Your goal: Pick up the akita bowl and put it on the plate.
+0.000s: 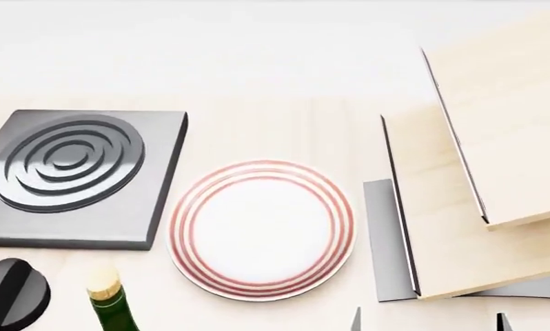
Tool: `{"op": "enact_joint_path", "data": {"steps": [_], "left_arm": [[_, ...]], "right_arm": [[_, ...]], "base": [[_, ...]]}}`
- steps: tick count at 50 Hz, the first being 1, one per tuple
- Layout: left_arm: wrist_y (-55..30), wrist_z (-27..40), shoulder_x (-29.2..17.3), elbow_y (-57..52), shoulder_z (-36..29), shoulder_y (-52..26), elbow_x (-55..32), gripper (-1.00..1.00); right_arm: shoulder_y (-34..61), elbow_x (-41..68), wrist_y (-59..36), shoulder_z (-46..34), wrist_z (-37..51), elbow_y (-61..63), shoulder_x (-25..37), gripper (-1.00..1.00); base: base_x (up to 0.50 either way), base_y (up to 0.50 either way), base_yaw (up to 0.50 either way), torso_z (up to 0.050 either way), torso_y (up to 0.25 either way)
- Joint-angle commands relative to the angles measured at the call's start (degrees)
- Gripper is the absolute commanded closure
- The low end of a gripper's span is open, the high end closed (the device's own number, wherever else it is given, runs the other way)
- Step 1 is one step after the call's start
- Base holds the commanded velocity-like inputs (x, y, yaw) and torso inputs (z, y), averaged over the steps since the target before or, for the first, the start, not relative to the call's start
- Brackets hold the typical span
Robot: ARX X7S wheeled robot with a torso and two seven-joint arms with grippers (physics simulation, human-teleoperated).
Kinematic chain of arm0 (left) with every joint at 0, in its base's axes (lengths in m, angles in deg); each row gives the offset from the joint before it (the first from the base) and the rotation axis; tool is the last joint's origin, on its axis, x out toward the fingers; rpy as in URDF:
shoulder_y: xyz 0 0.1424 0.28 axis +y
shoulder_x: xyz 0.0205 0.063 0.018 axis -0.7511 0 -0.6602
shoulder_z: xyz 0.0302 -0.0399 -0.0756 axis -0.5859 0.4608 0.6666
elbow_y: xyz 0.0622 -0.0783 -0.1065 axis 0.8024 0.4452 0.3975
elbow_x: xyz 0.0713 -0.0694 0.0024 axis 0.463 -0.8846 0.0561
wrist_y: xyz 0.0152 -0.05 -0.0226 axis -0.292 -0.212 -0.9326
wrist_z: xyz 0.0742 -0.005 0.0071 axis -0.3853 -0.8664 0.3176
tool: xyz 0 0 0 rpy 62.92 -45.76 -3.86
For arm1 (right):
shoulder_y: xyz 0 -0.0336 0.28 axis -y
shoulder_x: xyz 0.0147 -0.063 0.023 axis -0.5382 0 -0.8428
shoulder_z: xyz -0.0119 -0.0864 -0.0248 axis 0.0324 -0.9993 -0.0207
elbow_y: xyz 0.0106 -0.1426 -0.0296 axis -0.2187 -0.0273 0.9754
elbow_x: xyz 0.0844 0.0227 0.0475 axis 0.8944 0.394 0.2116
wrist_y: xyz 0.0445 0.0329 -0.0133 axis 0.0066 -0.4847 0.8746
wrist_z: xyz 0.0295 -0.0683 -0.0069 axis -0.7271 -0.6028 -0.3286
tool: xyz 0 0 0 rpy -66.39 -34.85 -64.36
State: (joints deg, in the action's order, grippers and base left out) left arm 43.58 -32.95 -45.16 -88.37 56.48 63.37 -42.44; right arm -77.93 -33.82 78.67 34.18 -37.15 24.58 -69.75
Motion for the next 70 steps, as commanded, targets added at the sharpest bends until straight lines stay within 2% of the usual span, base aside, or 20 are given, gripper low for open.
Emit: {"op": "enact_joint_path", "data": {"steps": [1,31,45,63,70], "left_arm": [[0.04,0.24,-0.21,0.06,-0.26,0.01,0.15,-1.00],[-0.18,0.82,-0.81,0.02,-0.66,-0.11,0.04,-1.00],[-0.20,1.17,-1.29,-0.27,-0.27,0.32,-0.27,-1.00],[-5.21,1.51,-4.25,-5.53,5.32,5.43,0.38,-1.00],[-9.32,1.91,-5.71,-10.06,11.45,7.75,-0.65,-1.00]], "right_arm": [[0.03,-0.03,0.12,-0.22,0.27,-0.14,0.26,-1.00],[0.27,-0.36,0.20,-0.69,1.03,-0.34,0.83,-1.00],[1.01,0.33,-0.49,-1.74,0.62,-1.26,1.05,-1.00],[2.37,0.51,-1.61,-2.59,0.70,-2.85,0.99,-1.00],[2.77,0.17,-1.33,-3.24,0.74,-4.19,0.94,-1.00]], "base": [[0.20,0.00,0.00,0.000,0.000],[0.20,0.00,0.00,0.000,0.000],[0.00,0.00,0.00,0.000,0.000],[0.00,0.00,0.00,0.000,0.000],[0.00,0.00,0.00,0.000,0.000]]}}
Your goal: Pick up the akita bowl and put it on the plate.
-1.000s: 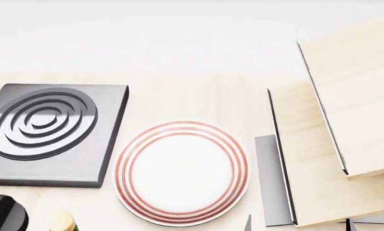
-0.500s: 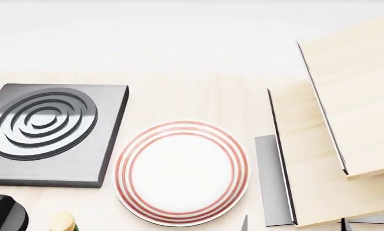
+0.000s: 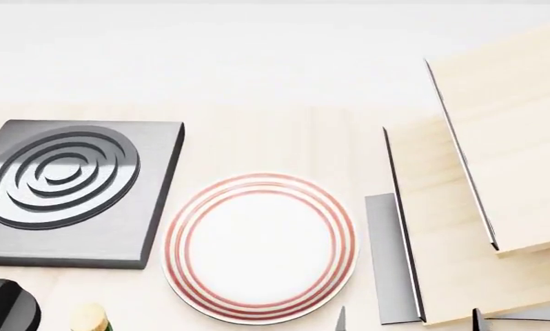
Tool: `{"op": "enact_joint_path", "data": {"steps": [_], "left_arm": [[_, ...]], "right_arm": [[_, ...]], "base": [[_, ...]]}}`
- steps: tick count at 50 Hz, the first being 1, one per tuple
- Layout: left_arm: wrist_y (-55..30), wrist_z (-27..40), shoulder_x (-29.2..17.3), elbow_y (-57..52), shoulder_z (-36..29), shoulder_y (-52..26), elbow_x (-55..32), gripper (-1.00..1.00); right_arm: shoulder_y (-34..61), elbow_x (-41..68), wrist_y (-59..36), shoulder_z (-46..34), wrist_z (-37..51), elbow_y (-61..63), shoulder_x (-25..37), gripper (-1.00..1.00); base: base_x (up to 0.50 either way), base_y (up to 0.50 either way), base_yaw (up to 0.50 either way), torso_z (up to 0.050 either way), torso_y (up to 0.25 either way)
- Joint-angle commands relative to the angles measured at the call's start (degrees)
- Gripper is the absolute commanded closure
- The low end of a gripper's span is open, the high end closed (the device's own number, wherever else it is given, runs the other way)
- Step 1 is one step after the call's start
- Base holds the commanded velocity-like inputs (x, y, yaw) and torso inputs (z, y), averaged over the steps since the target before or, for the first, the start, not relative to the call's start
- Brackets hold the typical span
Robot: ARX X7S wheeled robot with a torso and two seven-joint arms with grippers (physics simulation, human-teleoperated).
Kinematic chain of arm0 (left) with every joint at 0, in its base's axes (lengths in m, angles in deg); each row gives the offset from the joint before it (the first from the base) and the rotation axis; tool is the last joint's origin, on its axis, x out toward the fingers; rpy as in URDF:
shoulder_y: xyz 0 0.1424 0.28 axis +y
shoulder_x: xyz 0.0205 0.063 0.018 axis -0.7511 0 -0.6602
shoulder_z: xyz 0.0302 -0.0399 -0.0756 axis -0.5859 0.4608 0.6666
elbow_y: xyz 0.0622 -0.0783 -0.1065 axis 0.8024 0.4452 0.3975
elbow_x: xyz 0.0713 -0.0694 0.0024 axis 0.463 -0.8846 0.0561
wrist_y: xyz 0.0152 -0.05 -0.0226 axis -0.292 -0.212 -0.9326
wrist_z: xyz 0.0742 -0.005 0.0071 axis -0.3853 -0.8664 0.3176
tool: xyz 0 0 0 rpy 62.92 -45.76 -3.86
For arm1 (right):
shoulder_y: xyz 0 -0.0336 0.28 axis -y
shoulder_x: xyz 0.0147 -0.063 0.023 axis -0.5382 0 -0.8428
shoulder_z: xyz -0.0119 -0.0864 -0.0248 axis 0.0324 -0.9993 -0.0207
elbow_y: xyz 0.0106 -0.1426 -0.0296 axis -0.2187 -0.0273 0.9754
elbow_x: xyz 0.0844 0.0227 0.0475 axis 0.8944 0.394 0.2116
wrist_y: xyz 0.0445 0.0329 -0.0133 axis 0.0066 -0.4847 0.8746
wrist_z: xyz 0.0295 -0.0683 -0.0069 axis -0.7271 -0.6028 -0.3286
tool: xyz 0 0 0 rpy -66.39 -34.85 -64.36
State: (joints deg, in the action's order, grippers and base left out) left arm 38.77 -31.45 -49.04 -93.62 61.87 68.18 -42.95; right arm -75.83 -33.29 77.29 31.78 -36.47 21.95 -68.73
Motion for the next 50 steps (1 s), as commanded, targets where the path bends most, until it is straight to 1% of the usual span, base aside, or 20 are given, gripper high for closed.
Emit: {"op": "enact_joint_path", "data": {"steps": [1,3,7,9,11,13,15,16,17,19,24,26,32,35,39,41,43,47,49,50], "left_arm": [[-4.42,0.54,-1.79,-5.11,6.89,3.31,-0.24,-1.00],[-4.18,0.81,-1.97,-6.10,10.63,4.72,-2.27,-1.00],[-4.53,1.36,-3.23,-6.24,13.63,5.64,-3.52,-1.00],[-5.05,2.96,-5.38,-6.26,15.32,6.38,-4.89,-1.00],[-5.57,6.89,-9.35,-6.27,16.01,7.79,-6.49,-1.00],[-5.17,13.87,-16.44,-6.28,16.85,11.05,-9.03,-1.00],[-4.88,25.52,-28.20,-6.28,17.94,16.37,-12.70,-1.00],[-5.49,30.10,-32.49,-6.28,18.67,18.01,-14.38,-1.00],[-6.08,30.89,-34.03,-6.28,19.53,18.08,-15.76,-1.00],[-7.28,30.31,-34.59,-6.28,21.16,18.09,-17.29,-1.00],[-12.03,26.07,-33.84,-6.27,27.95,18.07,-22.49,-1.00],[-14.02,26.36,-34.73,-6.26,29.86,18.00,-25.17,-1.00],[-16.45,24.29,-34.11,-5.02,33.09,16.50,-29.23,-1.00],[-18.70,23.50,-34.74,-4.23,34.18,15.78,-30.41,-1.00],[-21.38,21.80,-34.62,-4.44,38.48,15.56,-33.21,-1.00],[-23.28,20.82,-34.24,-4.48,41.73,15.67,-34.93,-1.00],[-23.82,19.00,-32.61,-3.69,44.98,15.85,-37.00,-1.00],[-22.62,16.51,-28.98,-1.21,47.15,15.44,-38.71,-1.00],[-22.26,15.58,-28.32,-0.79,46.97,15.43,-37.99,-1.00],[-24.12,16.55,-28.55,-0.20,46.96,15.07,-39.10,-1.00]], "right_arm": [[0.77,-0.38,-0.06,-0.92,0.06,-1.64,-0.10,-1.00],[0.99,-0.46,-0.29,-1.21,-0.03,-1.86,-0.14,-1.00],[1.20,-0.66,-0.35,-1.56,-0.01,-2.23,-0.18,-1.00],[1.29,-0.60,-0.34,-1.64,0.01,-2.46,-0.18,-1.00],[1.29,-0.85,-0.47,-1.80,0.07,-2.43,-0.19,-1.00],[1.44,-0.87,-0.54,-1.93,0.07,-2.64,-0.19,-1.00],[1.61,-0.84,-0.45,-2.06,0.07,-3.05,-0.20,-1.00],[1.64,-0.83,-0.55,-2.09,0.07,-3.03,-0.18,-1.00],[1.67,-0.83,-0.66,-2.09,0.12,-3.02,-0.21,-1.00],[1.73,-0.86,-0.65,-2.13,0.17,-3.07,-0.18,-1.00],[1.93,-0.86,-0.75,-2.30,0.28,-3.31,-0.16,-1.00],[2.12,-1.21,-0.72,-2.79,0.25,-3.71,-0.26,-1.00],[2.40,-1.48,-1.01,-3.33,0.25,-3.95,-0.23,-1.00],[2.66,-1.73,-0.83,-3.66,0.31,-4.68,-0.26,-1.00],[2.58,-1.43,-1.03,-3.46,0.44,-4.22,-0.08,-1.00],[2.61,-1.43,-1.14,-3.45,0.52,-4.21,-0.05,-1.00],[2.74,-1.40,-1.08,-3.56,0.53,-4.45,-0.02,-1.00],[2.84,-1.60,-1.12,-3.91,0.53,-4.52,0.03,-1.00],[2.90,-1.69,-1.15,-4.05,0.57,-4.61,0.04,-1.00],[3.01,-1.71,-1.10,-4.17,0.57,-4.81,0.01,-1.00]], "base": [[0.00,0.00,0.00,0.000,0.000],[0.00,0.00,0.00,0.000,0.000],[0.00,0.00,0.00,0.000,0.000],[0.00,0.00,0.00,0.000,0.000],[0.00,0.00,0.00,0.000,0.000],[0.00,0.00,0.00,0.000,0.000],[0.00,0.00,0.00,0.000,0.000],[0.00,0.00,0.00,0.000,0.000],[0.00,0.00,0.00,0.000,0.000],[0.00,0.00,0.00,0.000,0.000],[0.00,0.00,0.00,0.000,0.000],[0.00,0.00,0.00,0.000,0.000],[0.00,0.00,0.00,0.000,0.000],[0.00,0.00,0.00,0.000,0.000],[0.00,0.00,0.00,0.000,0.000],[0.00,0.00,0.00,0.000,0.000],[0.00,0.00,0.00,0.000,0.000],[0.00,0.00,0.00,0.000,0.000],[0.00,0.00,0.00,0.000,0.000],[0.00,0.00,0.00,0.000,0.000]]}}
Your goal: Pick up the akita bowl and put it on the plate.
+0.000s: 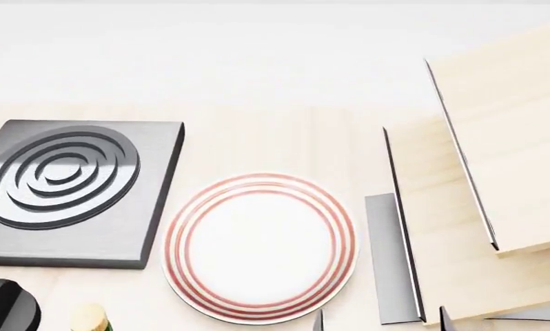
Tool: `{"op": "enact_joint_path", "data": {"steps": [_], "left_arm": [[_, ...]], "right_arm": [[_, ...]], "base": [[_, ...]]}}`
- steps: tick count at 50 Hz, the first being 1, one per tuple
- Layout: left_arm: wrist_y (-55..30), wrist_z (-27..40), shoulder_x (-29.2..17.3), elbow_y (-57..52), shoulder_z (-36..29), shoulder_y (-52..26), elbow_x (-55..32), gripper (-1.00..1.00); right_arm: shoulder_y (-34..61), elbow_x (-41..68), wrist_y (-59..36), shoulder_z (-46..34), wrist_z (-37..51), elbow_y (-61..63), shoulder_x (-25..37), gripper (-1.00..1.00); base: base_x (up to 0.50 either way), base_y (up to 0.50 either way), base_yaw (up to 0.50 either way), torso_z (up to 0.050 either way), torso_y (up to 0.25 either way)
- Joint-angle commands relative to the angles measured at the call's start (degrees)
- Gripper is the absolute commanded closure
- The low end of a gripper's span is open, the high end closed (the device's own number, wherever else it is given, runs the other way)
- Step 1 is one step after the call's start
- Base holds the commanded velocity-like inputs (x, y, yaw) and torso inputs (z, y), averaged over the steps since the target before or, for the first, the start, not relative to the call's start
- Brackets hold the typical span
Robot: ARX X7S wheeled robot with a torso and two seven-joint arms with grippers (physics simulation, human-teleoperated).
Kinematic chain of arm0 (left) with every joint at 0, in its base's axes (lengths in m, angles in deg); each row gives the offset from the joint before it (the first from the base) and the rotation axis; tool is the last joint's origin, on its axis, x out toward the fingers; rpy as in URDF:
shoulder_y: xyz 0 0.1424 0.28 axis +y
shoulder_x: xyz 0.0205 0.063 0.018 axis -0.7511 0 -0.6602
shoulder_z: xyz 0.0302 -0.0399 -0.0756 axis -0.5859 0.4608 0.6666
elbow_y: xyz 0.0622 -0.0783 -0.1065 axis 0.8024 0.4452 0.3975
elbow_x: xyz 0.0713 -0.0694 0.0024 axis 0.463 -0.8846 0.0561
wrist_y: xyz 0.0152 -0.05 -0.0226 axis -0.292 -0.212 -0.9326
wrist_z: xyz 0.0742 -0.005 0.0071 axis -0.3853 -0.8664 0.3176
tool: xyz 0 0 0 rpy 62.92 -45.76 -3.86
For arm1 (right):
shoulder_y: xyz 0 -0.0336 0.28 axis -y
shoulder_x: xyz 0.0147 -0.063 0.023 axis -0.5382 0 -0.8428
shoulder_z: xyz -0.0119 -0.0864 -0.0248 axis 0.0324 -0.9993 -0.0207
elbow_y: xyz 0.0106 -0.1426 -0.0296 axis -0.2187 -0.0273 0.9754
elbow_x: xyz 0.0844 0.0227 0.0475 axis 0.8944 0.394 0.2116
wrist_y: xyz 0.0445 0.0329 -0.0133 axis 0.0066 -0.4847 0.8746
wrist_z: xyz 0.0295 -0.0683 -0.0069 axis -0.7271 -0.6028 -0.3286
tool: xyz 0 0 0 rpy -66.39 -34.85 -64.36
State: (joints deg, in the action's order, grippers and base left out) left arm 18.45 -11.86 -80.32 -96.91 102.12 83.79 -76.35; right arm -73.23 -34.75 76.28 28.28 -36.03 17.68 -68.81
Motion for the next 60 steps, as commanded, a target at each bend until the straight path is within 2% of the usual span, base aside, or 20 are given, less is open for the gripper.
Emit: {"op": "enact_joint_path", "data": {"steps": [1,7,18,29,42,60], "left_arm": [[-4.65,-2.80,2.48,3.35,6.72,-0.79,-6.06,-1.00],[-6.36,-3.61,2.32,4.50,7.81,-1.87,-8.28,-1.00],[-7.73,-5.14,2.41,6.27,4.55,-2.72,-8.74,-1.00],[-8.15,-7.70,5.14,7.84,5.60,-2.27,-9.06,-1.00],[-13.74,-10.91,4.89,9.18,5.25,-2.35,-18.49,-1.00],[-15.46,-14.66,6.45,9.95,6.24,-2.85,-23.35,-1.00]], "right_arm": [[0.45,-0.28,-0.14,-0.73,0.14,-0.56,0.08,-1.00],[0.91,-0.07,-0.43,-0.82,0.25,-1.04,0.08,-1.00],[1.12,-0.21,-0.33,-1.22,0.53,-1.52,0.26,-1.00],[1.53,0.01,-0.51,-1.40,0.84,-2.01,0.32,-1.00],[1.79,0.22,-0.48,-1.70,1.13,-2.51,0.50,-1.00],[2.35,0.51,-0.56,-2.26,1.41,-3.41,0.66,-1.00]], "base": [[0.00,0.00,0.00,0.000,0.000],[0.00,0.00,0.00,0.000,0.000],[0.00,0.00,0.00,0.000,0.000],[0.00,0.00,0.00,0.000,0.000],[0.00,0.00,0.00,0.000,0.000],[0.00,0.00,0.00,0.000,0.000]]}}
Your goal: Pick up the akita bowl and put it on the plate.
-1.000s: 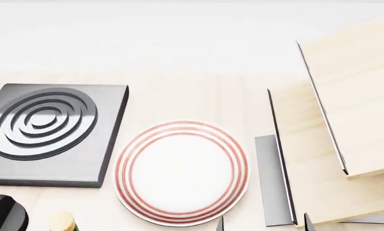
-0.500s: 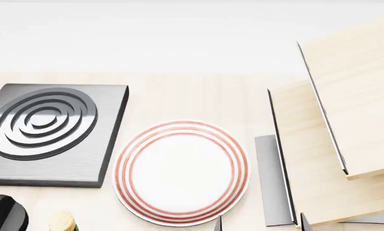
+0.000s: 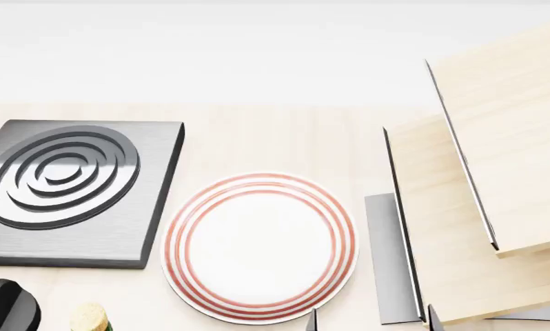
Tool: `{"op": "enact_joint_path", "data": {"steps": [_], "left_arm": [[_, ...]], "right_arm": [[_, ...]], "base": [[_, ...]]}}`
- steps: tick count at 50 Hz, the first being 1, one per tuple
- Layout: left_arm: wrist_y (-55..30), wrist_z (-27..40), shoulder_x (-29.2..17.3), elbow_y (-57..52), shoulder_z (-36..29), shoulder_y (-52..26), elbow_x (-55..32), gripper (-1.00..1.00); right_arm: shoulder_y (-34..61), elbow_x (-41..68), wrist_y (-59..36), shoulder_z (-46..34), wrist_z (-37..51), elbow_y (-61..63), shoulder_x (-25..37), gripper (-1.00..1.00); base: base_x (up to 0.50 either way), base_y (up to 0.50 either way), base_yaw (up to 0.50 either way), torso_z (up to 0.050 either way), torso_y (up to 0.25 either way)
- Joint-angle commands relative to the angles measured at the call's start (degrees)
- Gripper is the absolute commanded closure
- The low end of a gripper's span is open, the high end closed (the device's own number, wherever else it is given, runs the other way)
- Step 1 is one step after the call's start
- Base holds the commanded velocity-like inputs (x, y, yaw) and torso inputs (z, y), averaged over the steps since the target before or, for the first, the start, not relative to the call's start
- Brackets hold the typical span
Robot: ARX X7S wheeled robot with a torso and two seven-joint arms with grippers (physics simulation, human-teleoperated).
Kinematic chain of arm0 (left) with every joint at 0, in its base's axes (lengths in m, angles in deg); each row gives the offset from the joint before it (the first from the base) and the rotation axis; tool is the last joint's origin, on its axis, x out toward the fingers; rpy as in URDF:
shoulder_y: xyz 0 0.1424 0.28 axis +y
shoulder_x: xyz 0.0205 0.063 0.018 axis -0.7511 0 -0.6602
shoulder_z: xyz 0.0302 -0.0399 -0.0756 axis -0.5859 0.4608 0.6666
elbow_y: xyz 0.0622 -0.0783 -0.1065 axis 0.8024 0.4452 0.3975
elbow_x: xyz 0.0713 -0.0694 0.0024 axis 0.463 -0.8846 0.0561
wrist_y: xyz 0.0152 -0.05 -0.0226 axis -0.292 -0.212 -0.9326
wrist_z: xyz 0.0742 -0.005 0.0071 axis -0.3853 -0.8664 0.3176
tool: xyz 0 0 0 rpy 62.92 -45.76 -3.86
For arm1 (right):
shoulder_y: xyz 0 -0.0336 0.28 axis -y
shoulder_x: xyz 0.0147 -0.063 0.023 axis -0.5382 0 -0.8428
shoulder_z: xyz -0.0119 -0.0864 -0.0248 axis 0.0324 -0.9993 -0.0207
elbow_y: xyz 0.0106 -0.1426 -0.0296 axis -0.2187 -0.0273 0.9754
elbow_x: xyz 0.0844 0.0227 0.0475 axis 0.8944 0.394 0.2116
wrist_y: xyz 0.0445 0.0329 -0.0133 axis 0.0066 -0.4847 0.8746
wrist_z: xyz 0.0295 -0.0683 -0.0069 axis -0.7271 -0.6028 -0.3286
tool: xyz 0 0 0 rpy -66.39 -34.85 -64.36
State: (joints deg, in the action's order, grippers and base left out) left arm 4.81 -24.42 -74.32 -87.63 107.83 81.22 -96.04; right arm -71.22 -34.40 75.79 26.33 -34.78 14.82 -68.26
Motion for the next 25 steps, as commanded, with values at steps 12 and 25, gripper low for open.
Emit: {"op": "enact_joint_path", "data": {"steps": [12,25], "left_arm": [[-1.89,-4.45,-0.03,6.39,-1.55,-4.19,-6.60,-1.00],[-2.82,-5.99,-0.62,9.90,-3.63,-6.25,-8.40,-1.00]], "right_arm": [[0.90,0.33,0.17,-0.82,0.27,-1.81,0.16,-1.00],[1.26,0.44,-0.37,-1.26,0.41,-2.06,0.24,-1.00]], "base": [[0.00,0.00,0.00,0.000,0.000],[0.00,0.00,0.00,0.000,0.000]]}}
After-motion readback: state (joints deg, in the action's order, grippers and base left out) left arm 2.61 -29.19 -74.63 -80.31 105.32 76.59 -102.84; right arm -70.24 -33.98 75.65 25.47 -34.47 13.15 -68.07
